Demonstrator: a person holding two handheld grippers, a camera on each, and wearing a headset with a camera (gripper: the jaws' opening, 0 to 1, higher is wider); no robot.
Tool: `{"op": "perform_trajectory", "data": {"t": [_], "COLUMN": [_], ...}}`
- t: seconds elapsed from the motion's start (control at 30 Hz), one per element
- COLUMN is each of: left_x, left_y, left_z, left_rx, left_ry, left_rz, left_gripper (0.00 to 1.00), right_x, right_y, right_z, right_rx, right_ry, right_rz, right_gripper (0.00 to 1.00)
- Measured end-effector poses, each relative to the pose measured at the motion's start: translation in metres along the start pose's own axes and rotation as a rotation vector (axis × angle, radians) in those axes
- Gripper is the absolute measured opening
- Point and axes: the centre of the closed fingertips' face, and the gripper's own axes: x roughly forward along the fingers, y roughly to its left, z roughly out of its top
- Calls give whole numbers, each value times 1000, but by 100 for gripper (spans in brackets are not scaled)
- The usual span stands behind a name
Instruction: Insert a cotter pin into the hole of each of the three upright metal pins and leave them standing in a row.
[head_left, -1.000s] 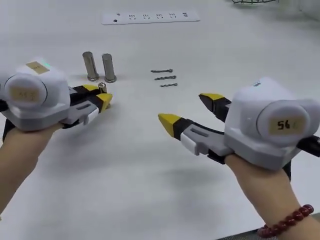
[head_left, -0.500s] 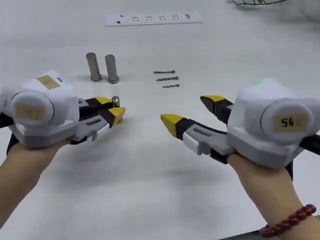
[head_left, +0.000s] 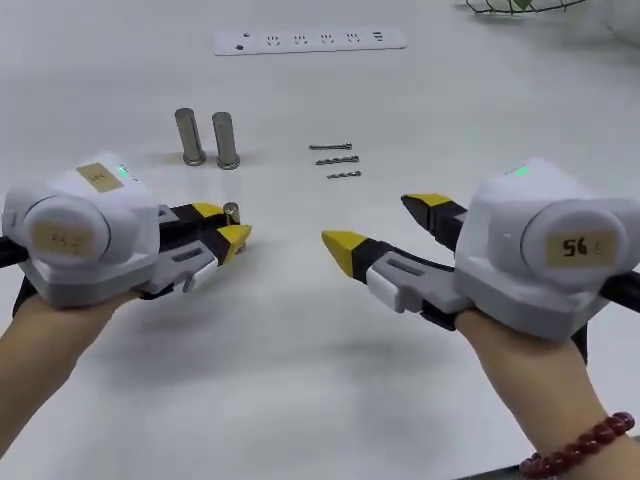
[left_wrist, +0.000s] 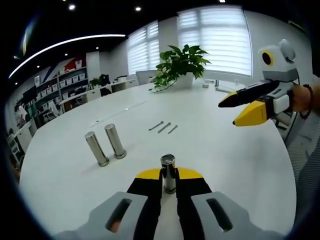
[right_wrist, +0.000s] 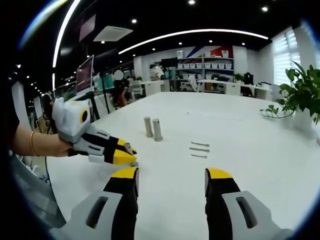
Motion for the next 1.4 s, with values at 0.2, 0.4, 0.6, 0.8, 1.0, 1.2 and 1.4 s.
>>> {"op": "perform_trajectory", "data": {"t": [0.2,0.4,0.6,0.8,1.0,1.2,1.4], "left_x": [2,-1,-11,-26,-37,-47,-56], "left_y": [1,1,5,12,10,8,5], "left_z": [-3,0,2,1,11,18,17], "left_rx": [-3,-63,-131,-192,-195,-161,-176], "left_ry": [13,22,28,45,7,-2,3], "left_rz": [8,17,78,147,147,173,180], "left_gripper": [16,31,47,62,62,64,66], "right_x": [0,1,10,25,40,55,69], "right_y": [-3,-19,-24,-25,-24,-29,-42], "right_z": [0,2,9,8,8,9,1], "right_rx": [5,-33,-122,-231,-288,-334,-441], "right_ry": [20,71,130,215,284,362,432], "right_rz": [12,10,112,198,258,299,313], "right_gripper": [46,42,38,34,32,29,25]}}
